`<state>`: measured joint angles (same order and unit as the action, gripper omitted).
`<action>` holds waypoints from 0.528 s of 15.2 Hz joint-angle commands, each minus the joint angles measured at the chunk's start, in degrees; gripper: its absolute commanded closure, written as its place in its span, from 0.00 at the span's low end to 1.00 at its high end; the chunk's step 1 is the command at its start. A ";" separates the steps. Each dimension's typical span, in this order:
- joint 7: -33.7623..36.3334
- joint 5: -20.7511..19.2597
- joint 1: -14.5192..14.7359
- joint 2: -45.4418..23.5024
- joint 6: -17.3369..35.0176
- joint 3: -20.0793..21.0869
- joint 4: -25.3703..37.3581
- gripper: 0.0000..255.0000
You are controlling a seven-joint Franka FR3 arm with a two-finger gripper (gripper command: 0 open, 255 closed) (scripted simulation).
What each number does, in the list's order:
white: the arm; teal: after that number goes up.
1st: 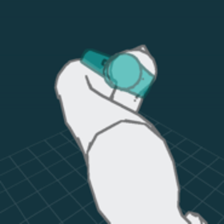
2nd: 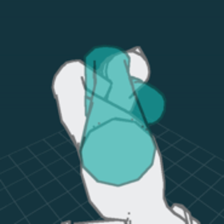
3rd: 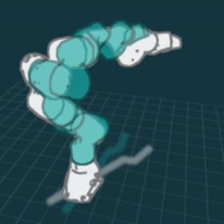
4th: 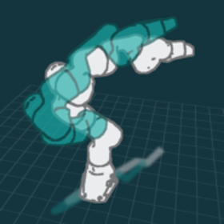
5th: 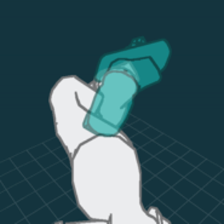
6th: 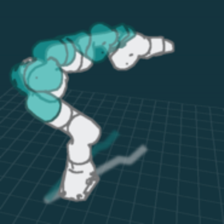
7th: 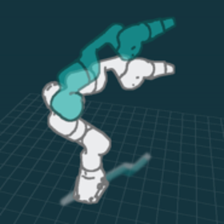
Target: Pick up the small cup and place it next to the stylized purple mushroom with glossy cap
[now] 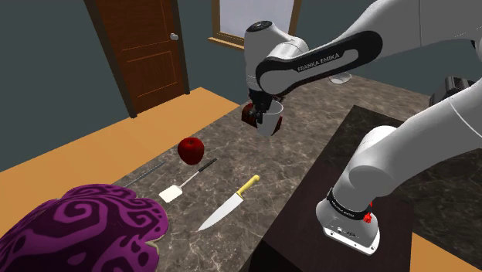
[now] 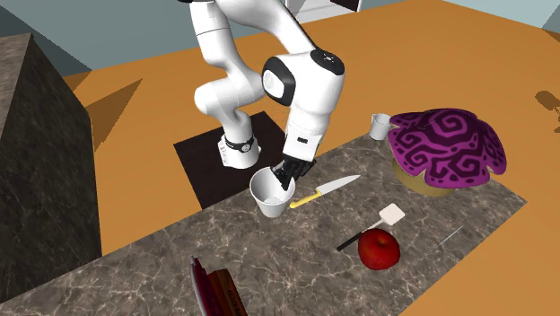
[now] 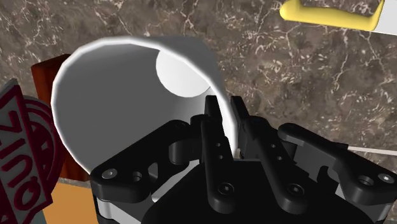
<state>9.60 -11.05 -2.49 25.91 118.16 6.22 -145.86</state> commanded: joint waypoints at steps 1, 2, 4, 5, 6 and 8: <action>-0.47 0.14 0.00 0.40 -1.58 -0.12 1.21 1.00; -0.66 0.24 0.03 0.69 -2.41 -0.15 1.77 1.00; -1.03 0.42 0.09 1.21 -4.04 -0.19 2.91 1.00; -1.21 0.50 0.11 1.46 -4.86 -0.21 3.50 1.00; -1.38 0.57 0.13 1.68 -5.66 -0.23 4.09 1.00; -1.72 0.71 0.16 2.09 -7.27 -0.26 5.32 1.00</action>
<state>7.94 -10.38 -2.33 28.15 111.54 5.91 -141.29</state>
